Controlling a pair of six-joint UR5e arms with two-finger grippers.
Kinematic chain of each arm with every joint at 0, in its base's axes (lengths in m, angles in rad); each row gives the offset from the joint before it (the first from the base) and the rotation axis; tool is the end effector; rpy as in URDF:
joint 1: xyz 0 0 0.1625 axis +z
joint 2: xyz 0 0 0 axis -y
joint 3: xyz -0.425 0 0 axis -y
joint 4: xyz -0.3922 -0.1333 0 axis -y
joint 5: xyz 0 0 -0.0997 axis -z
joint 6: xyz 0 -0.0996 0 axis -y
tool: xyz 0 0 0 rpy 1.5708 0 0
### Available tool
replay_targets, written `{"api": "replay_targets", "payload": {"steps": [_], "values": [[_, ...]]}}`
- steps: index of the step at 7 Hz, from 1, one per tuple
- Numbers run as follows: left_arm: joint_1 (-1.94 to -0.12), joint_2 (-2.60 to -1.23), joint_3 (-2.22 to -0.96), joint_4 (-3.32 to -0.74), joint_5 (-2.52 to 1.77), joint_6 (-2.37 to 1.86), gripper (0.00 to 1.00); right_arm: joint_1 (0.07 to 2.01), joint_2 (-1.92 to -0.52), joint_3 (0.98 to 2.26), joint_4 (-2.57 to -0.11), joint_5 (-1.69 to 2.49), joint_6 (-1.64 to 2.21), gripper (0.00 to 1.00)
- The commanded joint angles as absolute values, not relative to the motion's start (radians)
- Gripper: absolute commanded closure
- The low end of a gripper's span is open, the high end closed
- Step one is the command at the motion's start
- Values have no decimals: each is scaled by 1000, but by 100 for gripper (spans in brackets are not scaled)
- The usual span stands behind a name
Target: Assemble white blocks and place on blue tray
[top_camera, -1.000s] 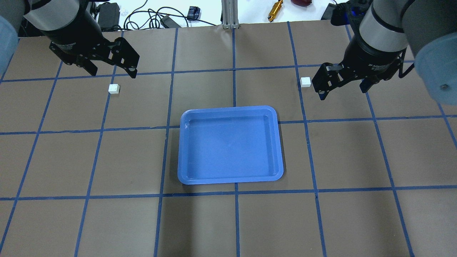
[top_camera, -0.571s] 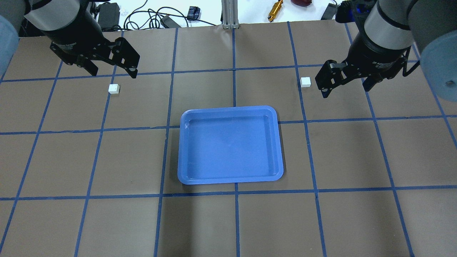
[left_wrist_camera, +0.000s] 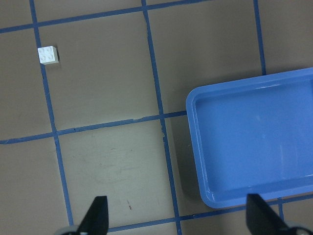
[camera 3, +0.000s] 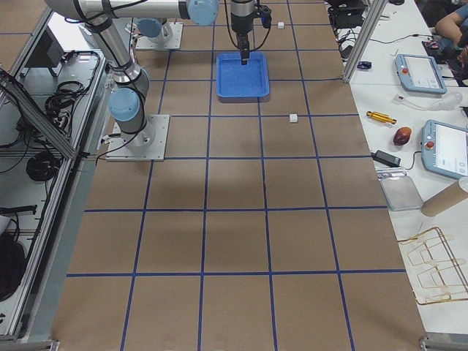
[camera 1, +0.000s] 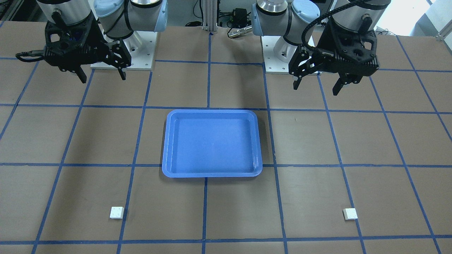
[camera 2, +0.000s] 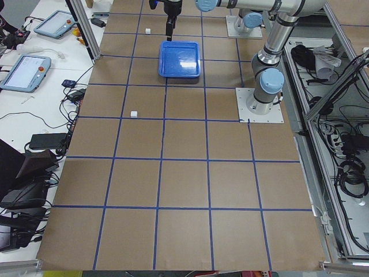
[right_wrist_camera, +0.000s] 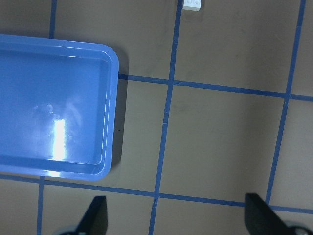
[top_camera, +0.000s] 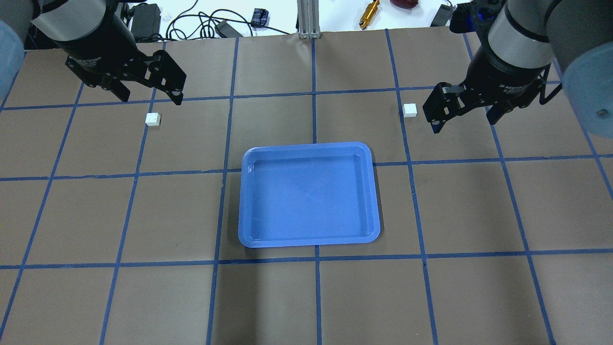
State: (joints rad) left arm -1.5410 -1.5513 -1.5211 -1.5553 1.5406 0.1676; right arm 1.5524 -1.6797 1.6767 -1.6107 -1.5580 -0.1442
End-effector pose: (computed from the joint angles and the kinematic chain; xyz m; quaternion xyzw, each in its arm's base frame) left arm -0.1216 -0.4946 0.5238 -0.0694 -0.9966 0.0436 0.0108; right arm 0.1263 -0.4523 0.4909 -0.0630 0.9978 -0.0219 0.0046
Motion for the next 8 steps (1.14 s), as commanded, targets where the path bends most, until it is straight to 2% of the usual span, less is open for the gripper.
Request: {"api": "replay_targets", "payload": {"steps": [1, 4, 6, 8], "values": [[-1533, -1554, -1525, -1563, 1533, 169, 0, 1552, -1680, 1678, -1611, -1559, -144, 0], [-1464, -1592, -1534, -1528, 1537, 187, 0, 1552, -1680, 1678, -1611, -1559, -144, 0], [-1384, -1704, -1532, -1446, 1532, 233, 1, 1552, -1680, 1678, -1611, -1562, -146, 0], [-1381, -1852, -1514, -1312, 1543, 230, 1, 1540, -1669, 1677, -1618, -1554, -155, 0]]}}
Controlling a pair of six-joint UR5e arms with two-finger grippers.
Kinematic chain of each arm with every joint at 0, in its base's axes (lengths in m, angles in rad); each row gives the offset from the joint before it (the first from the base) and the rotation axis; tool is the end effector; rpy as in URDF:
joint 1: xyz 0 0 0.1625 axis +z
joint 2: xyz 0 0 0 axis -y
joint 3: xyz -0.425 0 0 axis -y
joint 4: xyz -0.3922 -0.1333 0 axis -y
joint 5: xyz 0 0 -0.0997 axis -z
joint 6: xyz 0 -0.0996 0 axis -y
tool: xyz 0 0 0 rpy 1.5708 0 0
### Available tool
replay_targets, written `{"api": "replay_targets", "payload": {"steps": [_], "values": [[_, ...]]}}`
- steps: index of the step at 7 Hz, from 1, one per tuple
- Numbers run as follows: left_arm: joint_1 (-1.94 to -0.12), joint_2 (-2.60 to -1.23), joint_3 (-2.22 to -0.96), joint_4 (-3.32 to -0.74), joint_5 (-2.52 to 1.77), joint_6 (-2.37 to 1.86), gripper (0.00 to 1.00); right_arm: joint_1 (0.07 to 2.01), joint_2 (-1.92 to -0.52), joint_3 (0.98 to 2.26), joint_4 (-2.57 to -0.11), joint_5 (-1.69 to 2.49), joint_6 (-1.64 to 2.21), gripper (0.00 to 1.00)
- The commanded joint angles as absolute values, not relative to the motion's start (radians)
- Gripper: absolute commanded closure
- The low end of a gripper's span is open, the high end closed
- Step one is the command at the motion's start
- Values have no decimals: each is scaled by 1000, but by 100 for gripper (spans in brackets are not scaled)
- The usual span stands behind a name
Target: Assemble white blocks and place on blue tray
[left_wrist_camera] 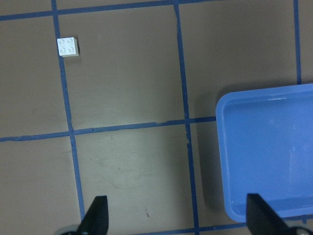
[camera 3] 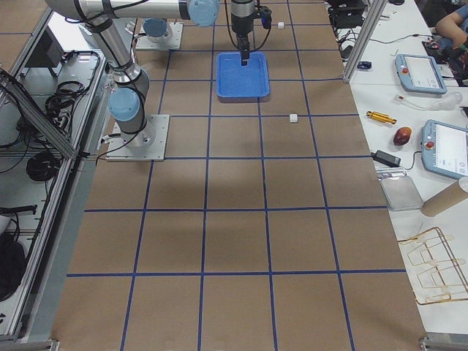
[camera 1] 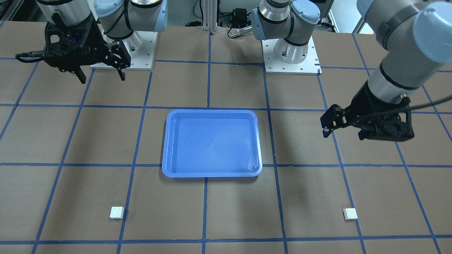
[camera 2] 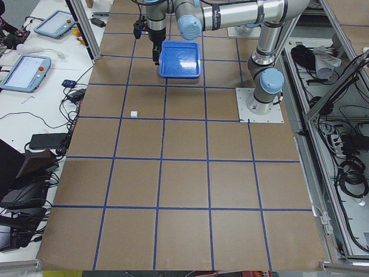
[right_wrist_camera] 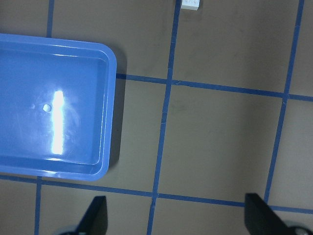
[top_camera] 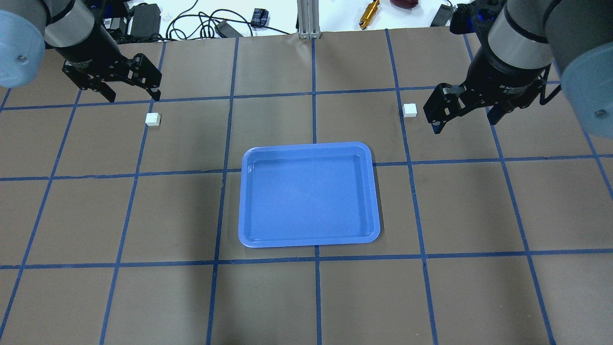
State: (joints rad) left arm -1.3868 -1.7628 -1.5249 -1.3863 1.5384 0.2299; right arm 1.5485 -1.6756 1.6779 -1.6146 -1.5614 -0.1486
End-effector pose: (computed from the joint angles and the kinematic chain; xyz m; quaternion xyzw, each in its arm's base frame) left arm -0.0295 -0.5879 0.4269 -0.0233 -0.9994 0.0221 0.0119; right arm 0.1241 -0.4544 0.4889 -0.0632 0.9978 -0.0211 0.0029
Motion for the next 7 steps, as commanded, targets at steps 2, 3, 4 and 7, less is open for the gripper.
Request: {"api": "replay_targets", "payload": {"steps": [2, 3, 4, 7], "values": [[-1338, -1986, -1511, -1160, 1542, 232, 1, 1452, -1597, 1666, -1628, -1482, -281, 0], [-1310, -2047, -1488, -1113, 1543, 233, 0, 1413, -1573, 1664, -1655, -1476, -367, 0], [-1302, -2115, -1439, -1105, 1581, 236, 1, 1405, -1536, 1667, -1751, -1479, -449, 0], [-1295, -2267, -1353, -1028, 1595, 236, 2, 1402, -1450, 1664, -1894, -1465, -526, 0]]}}
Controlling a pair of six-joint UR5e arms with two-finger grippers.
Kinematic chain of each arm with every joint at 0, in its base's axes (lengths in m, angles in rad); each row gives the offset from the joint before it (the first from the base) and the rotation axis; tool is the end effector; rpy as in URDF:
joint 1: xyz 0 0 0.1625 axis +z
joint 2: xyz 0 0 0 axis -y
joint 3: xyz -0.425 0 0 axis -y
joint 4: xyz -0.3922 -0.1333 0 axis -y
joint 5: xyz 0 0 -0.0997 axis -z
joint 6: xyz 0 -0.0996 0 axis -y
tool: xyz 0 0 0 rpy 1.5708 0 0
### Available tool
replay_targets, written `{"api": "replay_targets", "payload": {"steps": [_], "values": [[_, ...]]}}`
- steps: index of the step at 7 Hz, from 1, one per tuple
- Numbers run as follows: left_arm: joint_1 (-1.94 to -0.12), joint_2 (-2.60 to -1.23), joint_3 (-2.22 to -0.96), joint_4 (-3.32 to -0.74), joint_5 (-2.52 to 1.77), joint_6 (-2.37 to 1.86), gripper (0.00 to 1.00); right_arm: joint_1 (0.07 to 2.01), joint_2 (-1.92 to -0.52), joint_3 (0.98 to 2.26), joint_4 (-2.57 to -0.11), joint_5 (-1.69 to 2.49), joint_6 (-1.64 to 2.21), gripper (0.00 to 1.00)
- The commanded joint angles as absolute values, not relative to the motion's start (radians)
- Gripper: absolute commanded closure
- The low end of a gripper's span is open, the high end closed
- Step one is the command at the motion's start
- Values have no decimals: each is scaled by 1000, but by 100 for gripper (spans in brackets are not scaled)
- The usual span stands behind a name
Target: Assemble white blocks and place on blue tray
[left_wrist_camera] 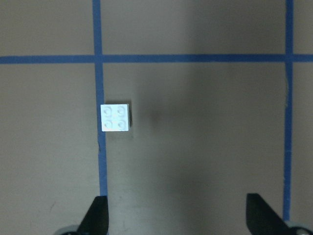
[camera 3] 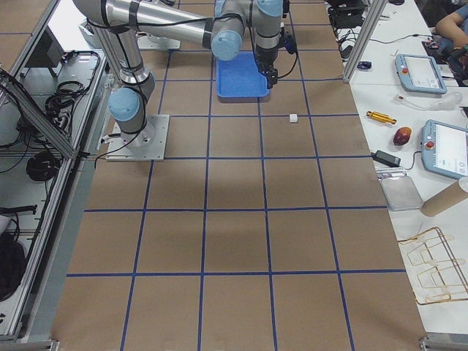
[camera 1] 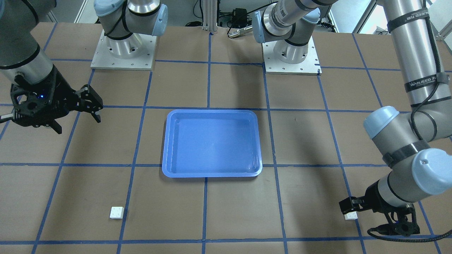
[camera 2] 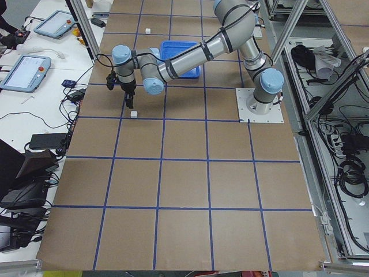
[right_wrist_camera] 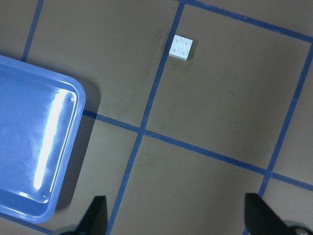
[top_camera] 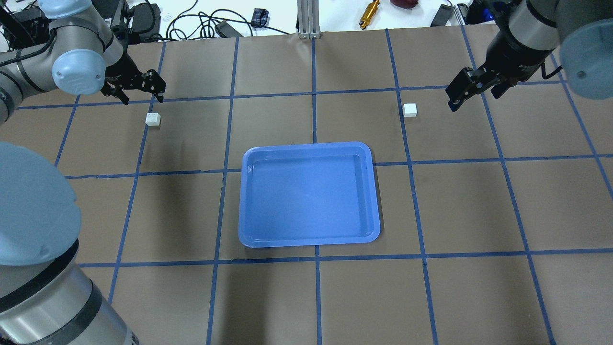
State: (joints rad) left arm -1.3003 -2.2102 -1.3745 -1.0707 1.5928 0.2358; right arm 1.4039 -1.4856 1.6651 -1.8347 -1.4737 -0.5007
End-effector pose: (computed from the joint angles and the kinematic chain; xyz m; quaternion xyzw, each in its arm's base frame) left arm 0.0642 -0.7222 0.2417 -0.0177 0.9994 -0.0248 0.0178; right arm 0.0530 -0.5462 0.4256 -0.1678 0.9837 -0.0557 0.0320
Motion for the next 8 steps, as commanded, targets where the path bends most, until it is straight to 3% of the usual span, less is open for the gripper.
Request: {"api": "replay_targets", "payload": {"steps": [1, 5, 6, 7, 8], "values": [[-1295, -2288, -1354, -1013, 1595, 236, 2, 1402, -1419, 1664, -1935, -1444, -535, 0], [-1287, -2267, -1439, -1020, 1595, 241, 4, 1368, -1320, 1666, -2058, -1404, -632, 0], [-1287, -2266, -1443, -1026, 1597, 241, 15, 1365, -1274, 1669, -2112, -1404, -647, 0], [-1287, -2264, -1436, -1025, 1597, 251, 42, 1333, -1246, 1658, -2121, -1394, -716, 0], [-1287, -2267, -1439, -1022, 1595, 255, 52, 1309, -1227, 1637, -2123, -1328, -804, 0]]}}
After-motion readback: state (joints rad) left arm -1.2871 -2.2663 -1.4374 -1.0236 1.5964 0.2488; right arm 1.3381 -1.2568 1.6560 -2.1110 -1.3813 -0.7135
